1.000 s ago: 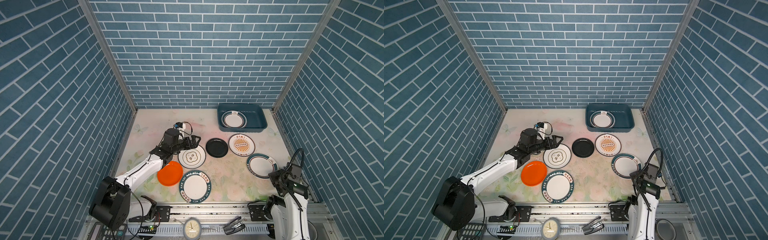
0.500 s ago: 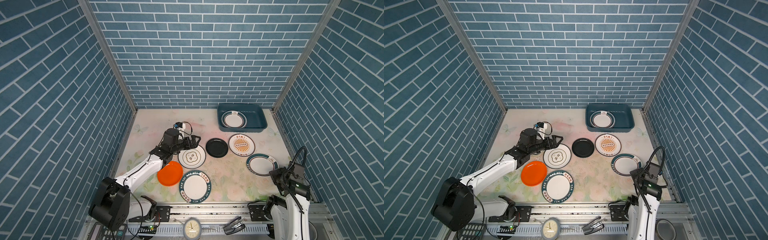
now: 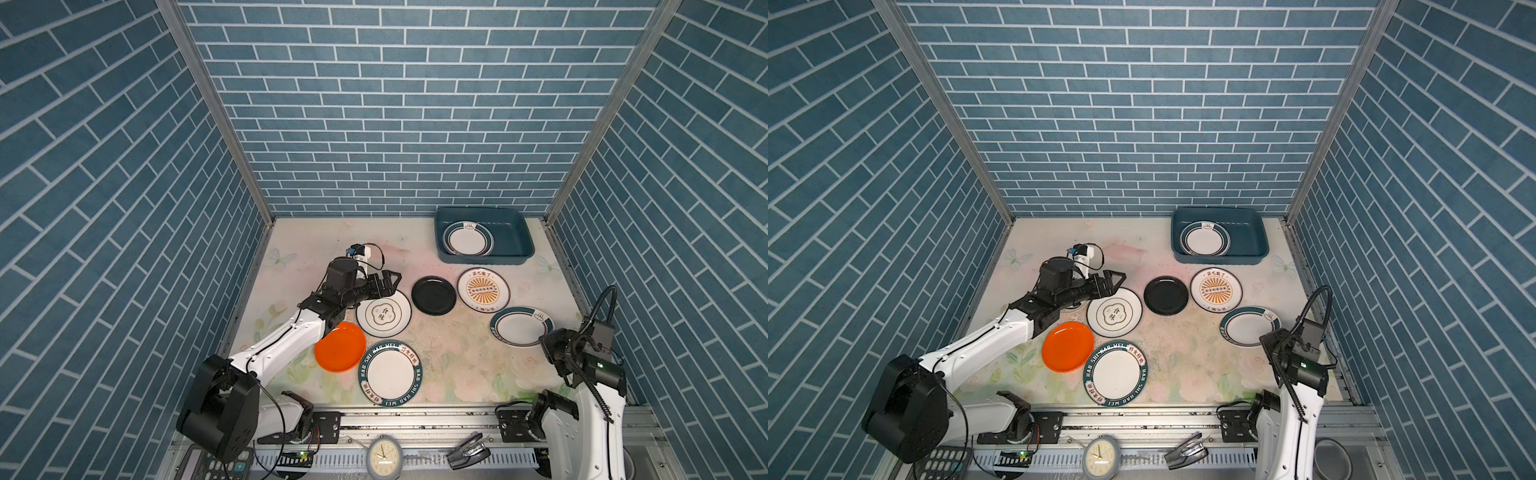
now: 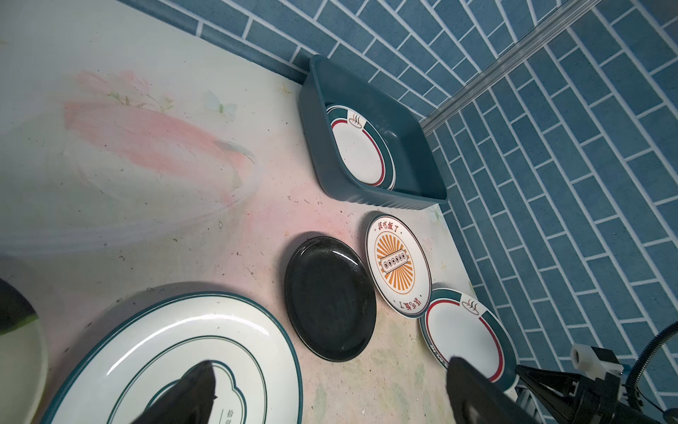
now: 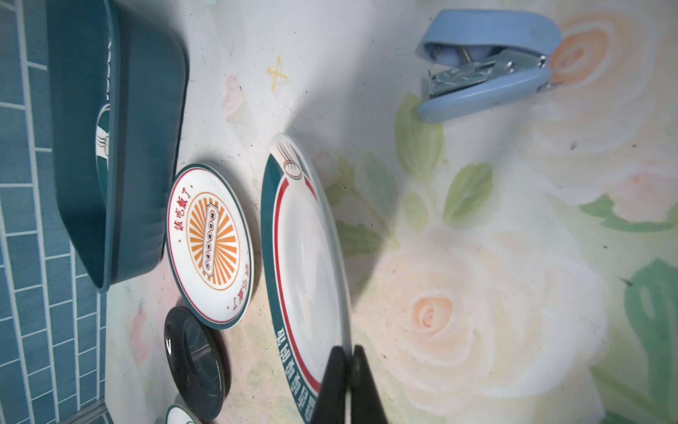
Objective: Place the plates into the plastic bin on the countertop
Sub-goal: 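Lift the upright green-rimmed plate with the right gripper toward the teal bin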
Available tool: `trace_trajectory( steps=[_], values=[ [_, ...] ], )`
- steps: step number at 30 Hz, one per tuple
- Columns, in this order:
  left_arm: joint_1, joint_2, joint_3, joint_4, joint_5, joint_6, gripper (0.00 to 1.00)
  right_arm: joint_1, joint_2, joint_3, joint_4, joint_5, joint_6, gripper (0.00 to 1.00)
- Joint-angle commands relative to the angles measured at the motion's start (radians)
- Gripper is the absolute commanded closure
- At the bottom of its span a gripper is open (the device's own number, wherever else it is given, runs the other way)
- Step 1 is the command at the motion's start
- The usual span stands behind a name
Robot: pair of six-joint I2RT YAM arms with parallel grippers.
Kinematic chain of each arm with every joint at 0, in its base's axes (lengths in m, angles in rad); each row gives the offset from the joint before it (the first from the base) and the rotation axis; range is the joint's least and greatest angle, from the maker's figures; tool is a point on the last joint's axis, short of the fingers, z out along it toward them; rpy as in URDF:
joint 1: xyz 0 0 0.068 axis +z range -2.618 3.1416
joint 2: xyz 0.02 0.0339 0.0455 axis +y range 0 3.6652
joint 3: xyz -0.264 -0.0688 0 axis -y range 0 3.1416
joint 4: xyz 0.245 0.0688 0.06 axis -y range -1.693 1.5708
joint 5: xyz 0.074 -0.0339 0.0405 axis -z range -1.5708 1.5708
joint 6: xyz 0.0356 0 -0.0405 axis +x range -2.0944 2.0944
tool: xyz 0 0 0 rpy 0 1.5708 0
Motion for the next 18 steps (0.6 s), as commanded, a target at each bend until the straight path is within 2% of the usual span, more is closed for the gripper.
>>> trace_trajectory(
  steps=[1, 18],
  values=[
    [0.005, -0.023, -0.005, 0.002, -0.01, 0.013, 0.0, 0.0, 0.014, 0.054, 0.006, -0.026, -0.028, 1.0],
    [0.006, -0.033, -0.006, 0.0, -0.015, 0.011, 0.0, 0.0, 0.054, 0.205, -0.011, -0.058, -0.018, 1.0]
  ],
)
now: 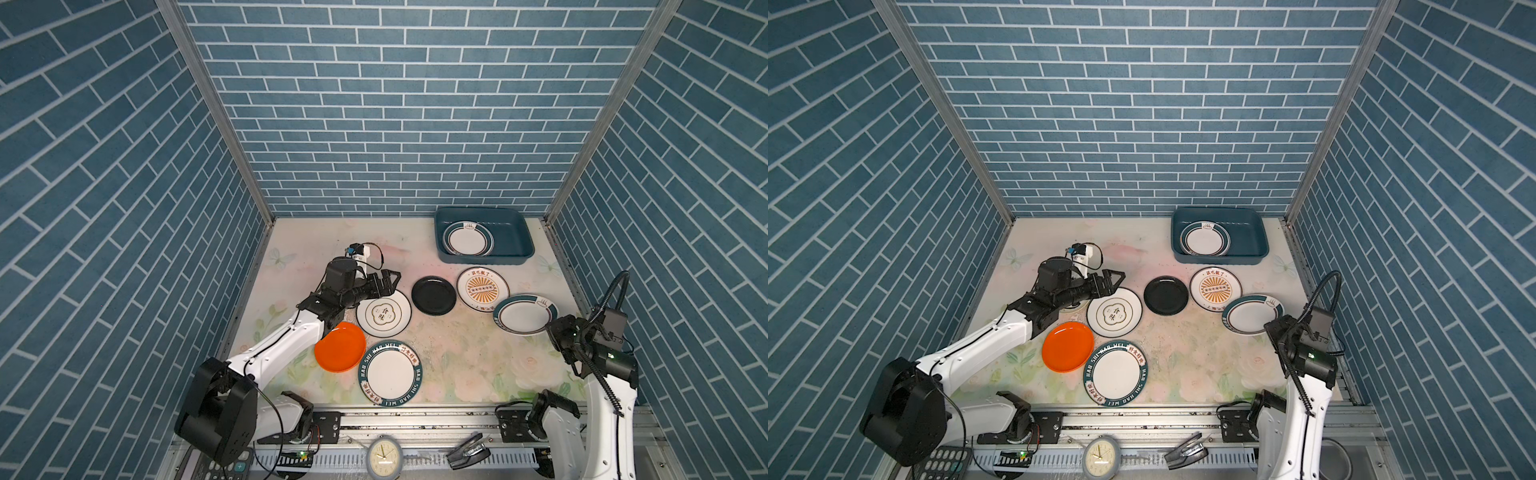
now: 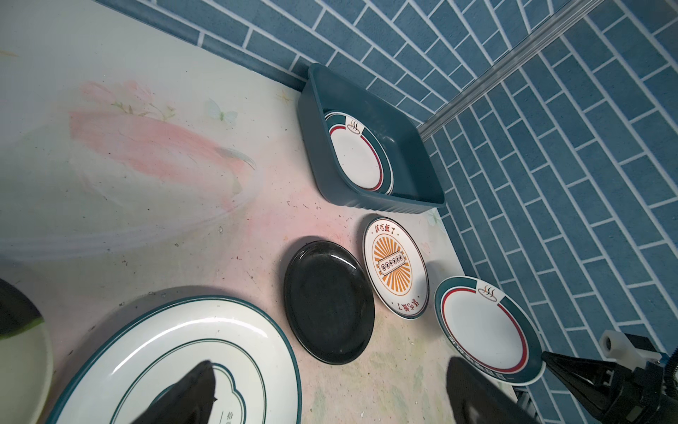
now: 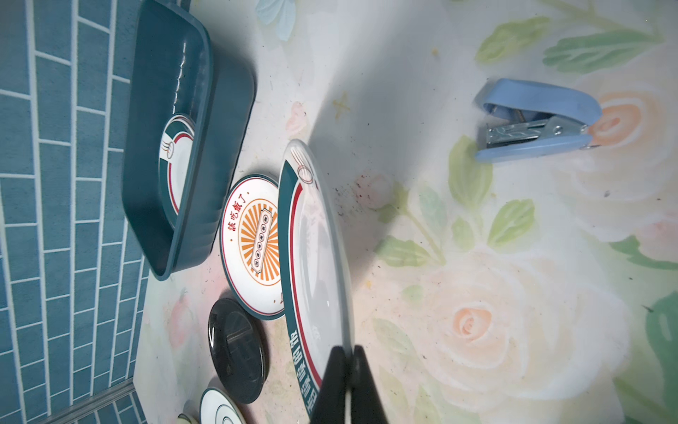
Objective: Place the plates into the plastic bin on the countertop
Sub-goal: 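Lift the upright green-rimmed plate with the right gripper toward the teal bin, then lower the green-rimmed plate into the teal bin and open the right gripper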
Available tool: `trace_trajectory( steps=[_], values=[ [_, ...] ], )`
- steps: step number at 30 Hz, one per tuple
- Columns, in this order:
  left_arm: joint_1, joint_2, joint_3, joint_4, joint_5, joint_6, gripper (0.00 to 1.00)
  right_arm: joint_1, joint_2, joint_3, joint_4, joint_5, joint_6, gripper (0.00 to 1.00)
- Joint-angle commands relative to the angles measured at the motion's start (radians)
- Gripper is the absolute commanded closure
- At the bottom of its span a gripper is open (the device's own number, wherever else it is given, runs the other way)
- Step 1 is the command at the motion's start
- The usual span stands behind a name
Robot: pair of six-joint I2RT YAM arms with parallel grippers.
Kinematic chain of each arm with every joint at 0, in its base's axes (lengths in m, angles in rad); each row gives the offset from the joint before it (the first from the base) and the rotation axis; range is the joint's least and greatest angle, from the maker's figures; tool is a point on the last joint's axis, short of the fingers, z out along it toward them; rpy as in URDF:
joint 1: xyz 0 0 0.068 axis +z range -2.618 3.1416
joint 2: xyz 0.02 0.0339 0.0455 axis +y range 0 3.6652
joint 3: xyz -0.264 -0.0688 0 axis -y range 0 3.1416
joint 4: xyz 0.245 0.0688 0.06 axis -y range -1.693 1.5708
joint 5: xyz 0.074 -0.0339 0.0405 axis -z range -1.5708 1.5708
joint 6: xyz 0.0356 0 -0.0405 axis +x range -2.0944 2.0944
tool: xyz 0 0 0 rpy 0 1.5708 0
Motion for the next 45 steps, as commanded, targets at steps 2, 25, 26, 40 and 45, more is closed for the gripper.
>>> trace_trajectory(
  steps=[2, 25, 26, 40, 45],
  values=[
    [0.005, -0.021, -0.005, 0.0, -0.01, 0.011, 0.0, 0.001, -0.004, 0.065, -0.002, -0.025, -0.006, 1.0],
    [0.005, 0.0, 0.005, 0.023, 0.018, -0.005, 0.0, 0.015, 0.218, 0.216, 0.269, -0.194, 0.059, 1.0],
    [0.005, 0.003, 0.006, 0.028, 0.022, -0.007, 0.0, 0.022, 0.237, 0.225, 0.286, -0.2, 0.06, 1.0],
    [0.005, 0.02, 0.025, 0.051, 0.055, -0.032, 0.0, 0.186, 0.534, 0.387, 0.47, -0.192, 0.052, 1.0],
    [0.005, 0.006, 0.021, 0.044, 0.061, -0.042, 0.0, 0.241, 0.669, 0.436, 0.582, -0.17, 0.09, 1.0]
  ],
)
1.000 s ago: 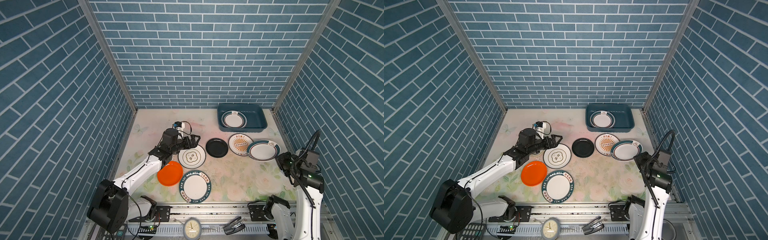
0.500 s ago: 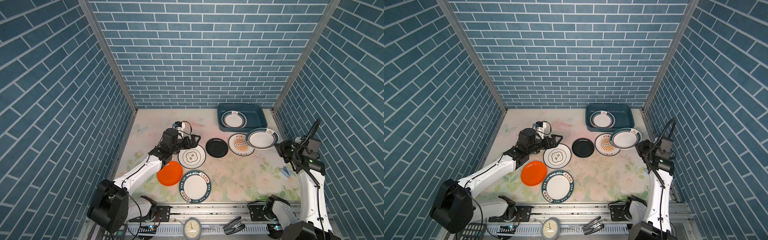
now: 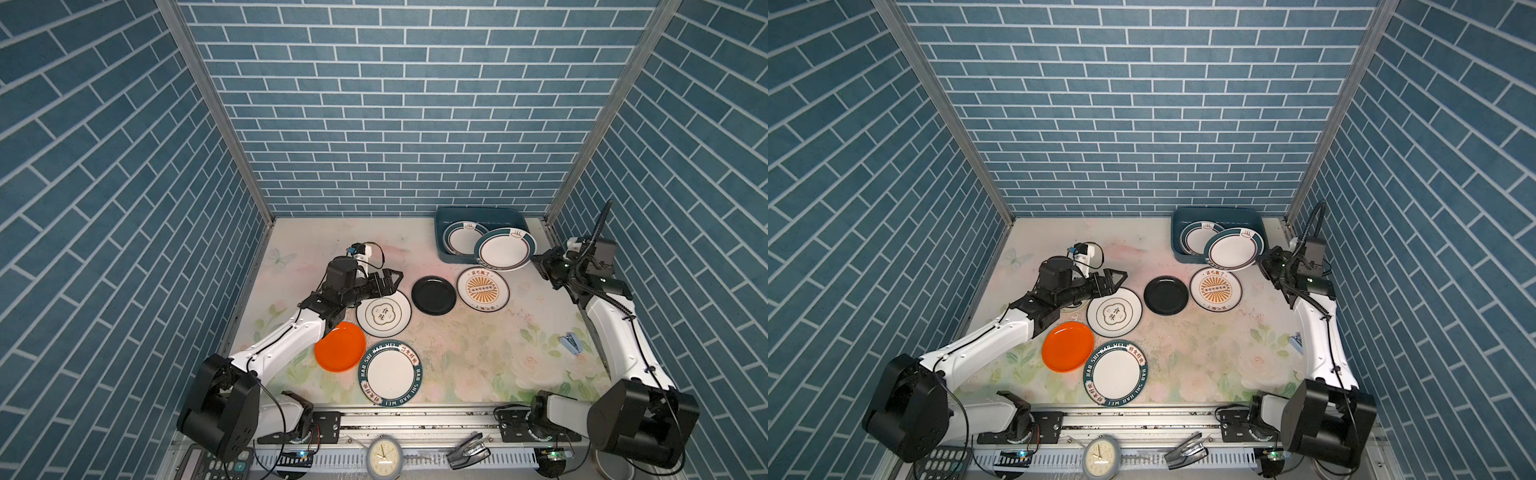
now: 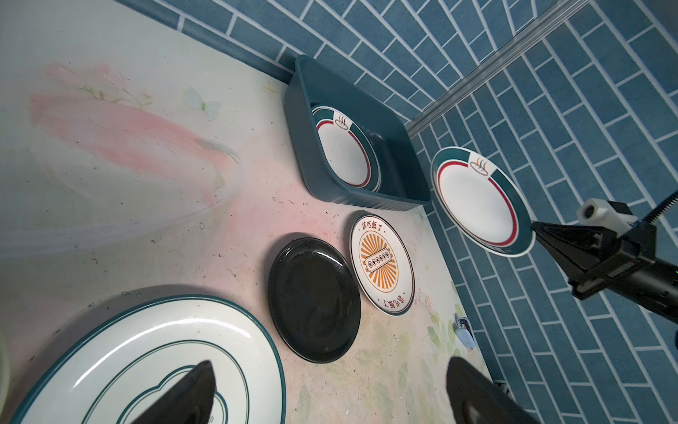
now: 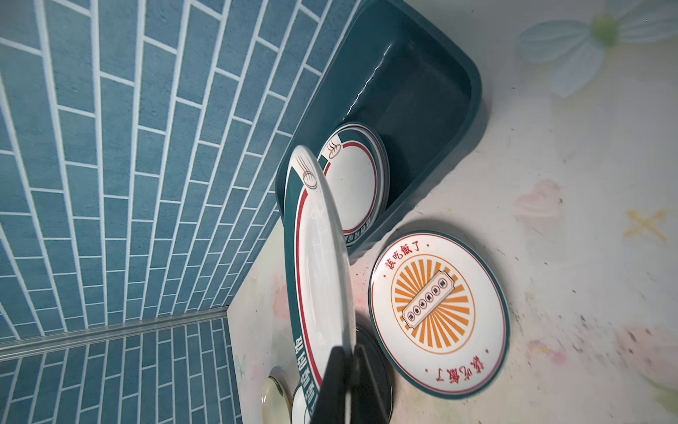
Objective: Place the plates into the plastic bin on the countertop
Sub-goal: 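Lower the green-rimmed plate into the teal bin and open the right gripper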
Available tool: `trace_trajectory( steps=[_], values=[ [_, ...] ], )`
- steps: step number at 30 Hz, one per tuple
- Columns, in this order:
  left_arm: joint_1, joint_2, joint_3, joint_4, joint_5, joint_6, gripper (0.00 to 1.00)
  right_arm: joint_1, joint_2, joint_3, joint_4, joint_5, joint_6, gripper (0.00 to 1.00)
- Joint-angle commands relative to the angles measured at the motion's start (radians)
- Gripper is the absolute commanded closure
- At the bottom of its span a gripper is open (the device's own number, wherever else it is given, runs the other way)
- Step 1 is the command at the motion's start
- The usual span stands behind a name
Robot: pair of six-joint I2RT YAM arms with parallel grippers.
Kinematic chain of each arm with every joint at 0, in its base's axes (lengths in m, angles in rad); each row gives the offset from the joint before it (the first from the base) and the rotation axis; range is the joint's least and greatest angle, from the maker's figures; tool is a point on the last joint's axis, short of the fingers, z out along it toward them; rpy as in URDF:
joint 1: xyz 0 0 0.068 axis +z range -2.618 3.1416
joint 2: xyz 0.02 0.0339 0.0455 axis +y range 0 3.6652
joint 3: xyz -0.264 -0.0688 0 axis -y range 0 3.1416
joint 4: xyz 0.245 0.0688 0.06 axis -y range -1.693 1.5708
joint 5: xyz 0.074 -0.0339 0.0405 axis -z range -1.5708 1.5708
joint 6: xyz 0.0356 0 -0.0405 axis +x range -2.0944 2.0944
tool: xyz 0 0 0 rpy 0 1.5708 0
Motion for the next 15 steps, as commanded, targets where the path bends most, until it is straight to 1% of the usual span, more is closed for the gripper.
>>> trace_trajectory(
  steps=[1, 4, 8, 15],
  values=[
    [0.004, -0.018, 0.02, 0.01, 0.009, -0.005, 0.0, 0.039, 0.075, 0.068, 0.134, 0.0, 0.047, 1.0],
    [0.005, -0.044, 0.012, -0.009, 0.002, -0.005, 0.0, 0.089, 0.17, 0.129, 0.177, 0.021, 0.05, 1.0],
    [0.005, -0.088, -0.001, -0.036, -0.012, -0.004, 0.0, 0.134, 0.3, 0.229, 0.19, 0.07, 0.036, 1.0],
    [0.005, -0.178, -0.008, -0.13, -0.078, 0.031, 0.0, 0.167, 0.477, 0.358, 0.207, 0.145, 0.002, 1.0]
  ],
)
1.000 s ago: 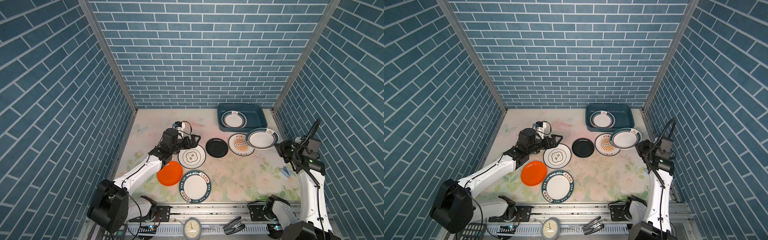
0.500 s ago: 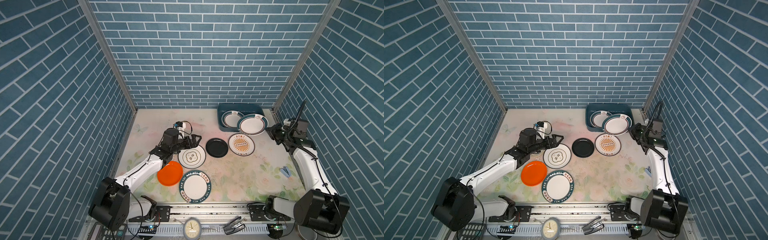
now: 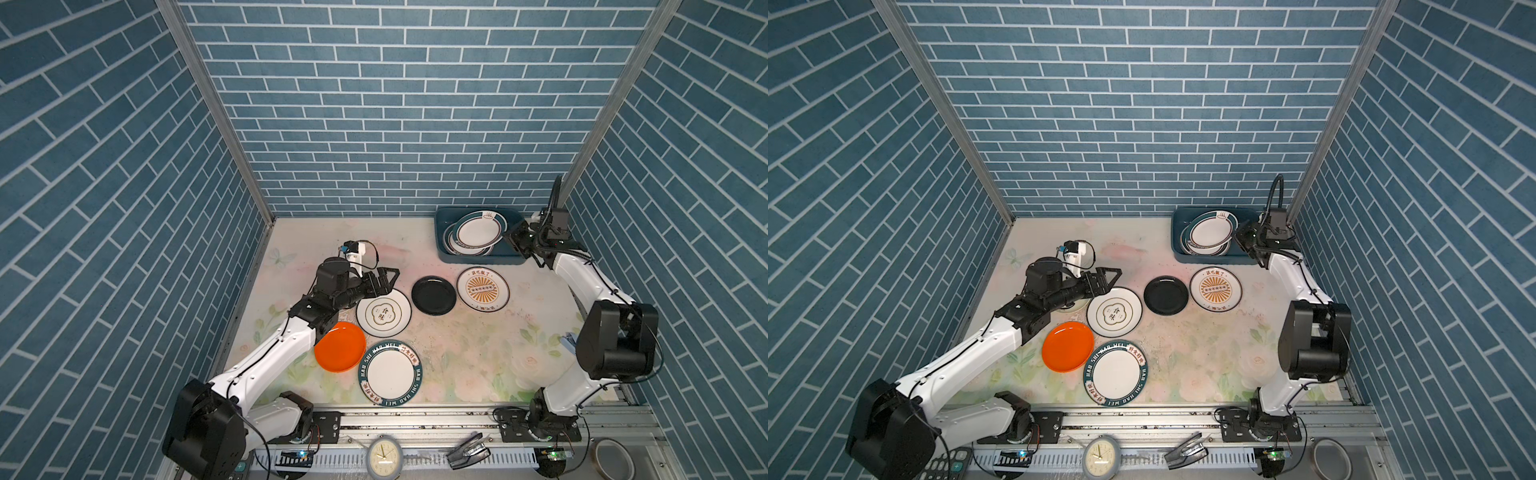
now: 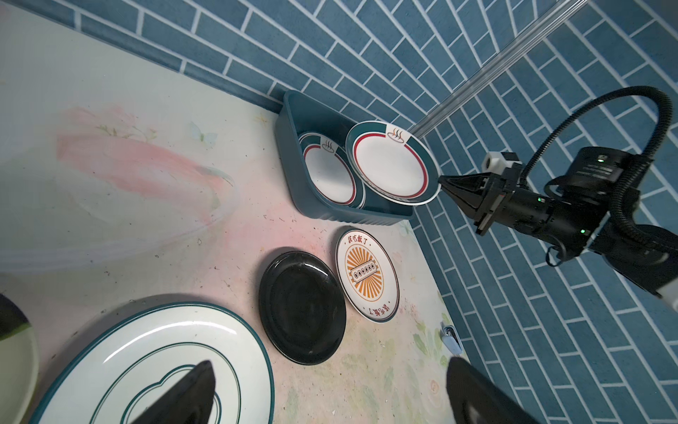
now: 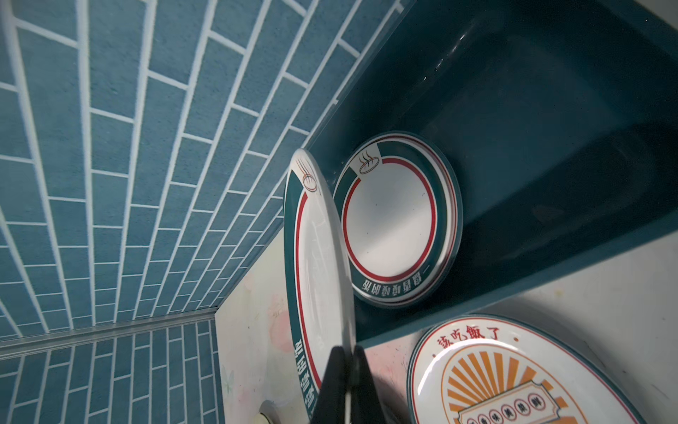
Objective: Place the plates into the plastic bin on the countertop
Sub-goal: 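Lower the green-rimmed plate into the teal bin and open the right gripper, then withdraw the right gripper from the bin toward the orange-sunburst plate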
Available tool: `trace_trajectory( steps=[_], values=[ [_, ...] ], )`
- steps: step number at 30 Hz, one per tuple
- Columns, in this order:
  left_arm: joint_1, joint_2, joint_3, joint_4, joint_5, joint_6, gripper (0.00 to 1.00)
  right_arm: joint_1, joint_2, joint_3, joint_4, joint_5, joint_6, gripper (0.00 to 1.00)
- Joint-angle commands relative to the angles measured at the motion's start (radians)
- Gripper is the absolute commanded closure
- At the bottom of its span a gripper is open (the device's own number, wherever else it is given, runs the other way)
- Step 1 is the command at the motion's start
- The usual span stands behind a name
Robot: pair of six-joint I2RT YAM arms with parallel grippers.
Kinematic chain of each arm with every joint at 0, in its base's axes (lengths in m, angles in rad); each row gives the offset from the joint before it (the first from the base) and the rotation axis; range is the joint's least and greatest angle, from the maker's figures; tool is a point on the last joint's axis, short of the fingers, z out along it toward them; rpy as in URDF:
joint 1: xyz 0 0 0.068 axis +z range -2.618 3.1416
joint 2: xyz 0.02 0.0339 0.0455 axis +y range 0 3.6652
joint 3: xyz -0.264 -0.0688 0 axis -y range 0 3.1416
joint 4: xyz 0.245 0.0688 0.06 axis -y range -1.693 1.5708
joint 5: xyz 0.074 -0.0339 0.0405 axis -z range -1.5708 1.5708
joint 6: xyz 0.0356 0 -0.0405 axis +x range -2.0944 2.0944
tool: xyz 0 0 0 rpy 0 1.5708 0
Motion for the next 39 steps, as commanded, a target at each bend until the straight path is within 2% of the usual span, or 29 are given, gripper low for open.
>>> trace_trajectory(
  steps=[1, 10, 26, 30, 33, 35, 39],
  values=[
    [0.006, -0.043, -0.006, -0.066, -0.044, 0.034, 0.0, 0.009, 0.061, 0.07, 0.071, 0.046, -0.014, 1.0],
    [0.004, -0.124, 0.009, -0.176, -0.097, 0.08, 0.01, 0.052, 0.226, 0.222, -0.023, 0.078, -0.04, 1.0],
    [0.005, -0.185, -0.006, -0.235, -0.127, 0.093, 0.01, 0.09, 0.326, 0.243, -0.038, 0.061, 0.0, 1.0],
    [0.004, -0.192, -0.01, -0.245, -0.13, 0.095, 0.0, 0.093, 0.326, 0.229, -0.038, 0.059, 0.0, 0.66],
    [0.005, -0.198, -0.012, -0.25, -0.139, 0.095, 0.0, 0.092, 0.313, 0.217, -0.043, 0.071, -0.007, 0.48],
    [0.005, -0.2, -0.012, -0.253, -0.142, 0.097, 0.0, 0.094, 0.301, 0.213, -0.056, 0.086, -0.019, 0.41],
    [0.006, -0.202, -0.001, -0.281, -0.155, 0.112, 0.0, 0.095, 0.254, 0.189, -0.065, 0.126, -0.037, 0.37]
  ],
)
